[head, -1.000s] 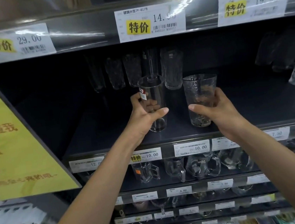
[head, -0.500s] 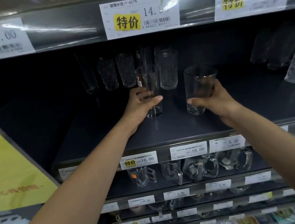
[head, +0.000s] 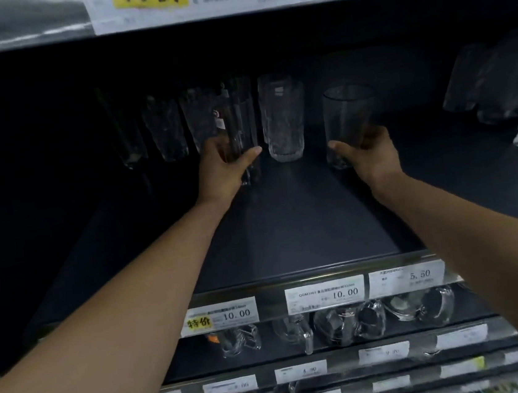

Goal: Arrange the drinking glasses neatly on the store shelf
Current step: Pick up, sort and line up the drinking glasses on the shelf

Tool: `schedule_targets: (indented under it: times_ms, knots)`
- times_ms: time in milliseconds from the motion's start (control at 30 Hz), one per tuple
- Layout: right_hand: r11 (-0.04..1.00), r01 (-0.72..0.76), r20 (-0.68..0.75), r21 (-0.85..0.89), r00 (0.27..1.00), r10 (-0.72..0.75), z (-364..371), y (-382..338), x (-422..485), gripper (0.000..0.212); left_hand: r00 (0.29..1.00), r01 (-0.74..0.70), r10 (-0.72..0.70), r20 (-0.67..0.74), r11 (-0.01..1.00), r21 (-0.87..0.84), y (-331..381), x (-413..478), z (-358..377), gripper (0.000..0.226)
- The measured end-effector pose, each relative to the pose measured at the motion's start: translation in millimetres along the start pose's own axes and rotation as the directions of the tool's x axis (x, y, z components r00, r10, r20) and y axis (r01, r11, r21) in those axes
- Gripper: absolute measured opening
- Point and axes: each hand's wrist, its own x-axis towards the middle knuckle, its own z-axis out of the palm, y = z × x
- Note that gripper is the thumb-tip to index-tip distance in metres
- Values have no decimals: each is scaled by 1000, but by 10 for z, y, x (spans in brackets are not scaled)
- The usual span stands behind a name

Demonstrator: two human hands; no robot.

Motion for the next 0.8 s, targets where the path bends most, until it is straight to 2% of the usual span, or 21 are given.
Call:
schedule_targets:
  times_ms: [100, 233, 433, 567, 700, 800]
  knots:
    - [1000, -2, -19, -20, 1000, 2, 58, 39, 161, 72, 1000, -16, 16, -10, 1000, 9, -43, 113, 41, 46]
    - [996, 28, -5, -80, 1000, -28, 135, 86, 344, 69, 1000, -6, 6, 4, 1000, 13, -93, 242, 79, 64]
    - [920, 174, 81, -351, 985, -155, 287, 124, 661, 59, 999, 21, -22, -28, 999, -29, -202, 408, 152, 61]
    - [908, 164, 99, -386, 986, -136, 386, 123, 807, 58, 999, 9, -11, -46, 999, -37, -259, 499, 186, 51]
    - [948, 99, 43, -301, 995, -90, 450, 123, 896, 78, 999, 33, -35, -25, 997, -66, -240, 524, 186, 51]
    - [950, 94, 18, -299, 995, -93, 475, 117, 917, 75, 999, 32, -34, -36, 998, -60, -233, 524, 188, 53]
